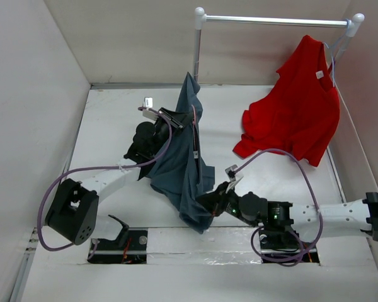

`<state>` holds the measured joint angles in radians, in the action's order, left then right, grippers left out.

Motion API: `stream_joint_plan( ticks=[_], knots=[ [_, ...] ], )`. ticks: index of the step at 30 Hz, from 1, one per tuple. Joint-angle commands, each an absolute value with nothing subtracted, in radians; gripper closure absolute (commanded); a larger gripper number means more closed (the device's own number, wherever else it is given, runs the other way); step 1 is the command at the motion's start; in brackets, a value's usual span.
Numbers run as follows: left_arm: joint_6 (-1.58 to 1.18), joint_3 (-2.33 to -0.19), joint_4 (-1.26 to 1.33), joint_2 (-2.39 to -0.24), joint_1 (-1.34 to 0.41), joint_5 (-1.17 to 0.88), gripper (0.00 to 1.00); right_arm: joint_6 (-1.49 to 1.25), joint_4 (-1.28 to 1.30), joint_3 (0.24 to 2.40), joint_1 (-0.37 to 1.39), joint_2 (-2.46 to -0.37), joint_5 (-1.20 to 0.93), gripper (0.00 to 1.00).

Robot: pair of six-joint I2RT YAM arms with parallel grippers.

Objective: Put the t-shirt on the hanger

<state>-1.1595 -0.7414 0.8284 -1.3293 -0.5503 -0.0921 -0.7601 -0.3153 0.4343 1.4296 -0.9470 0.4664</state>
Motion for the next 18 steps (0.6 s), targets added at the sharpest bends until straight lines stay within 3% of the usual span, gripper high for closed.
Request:
stream_joint_plan(
  ticks=[1, 11, 18],
  knots=[
    [-1.152, -0.805, 0.963, -1.338, -0.531, -0.054, 1.00, -0.790, -0.221, 0.390, 1.443, -0.913, 0.454, 1.00],
    [-1.031, -0.700, 0.881, -1.241, -0.577, -0.035, 1.00, -0.741, -0.084, 0.491, 1.443, -0.776, 0.528, 1.00],
    [-1.049, -0.591, 0.862, -1.218, -0.577, -0.170, 1.00, -0.675, -0.101, 0.662, 1.420, -1.110, 0.526, 1.00]
  ],
)
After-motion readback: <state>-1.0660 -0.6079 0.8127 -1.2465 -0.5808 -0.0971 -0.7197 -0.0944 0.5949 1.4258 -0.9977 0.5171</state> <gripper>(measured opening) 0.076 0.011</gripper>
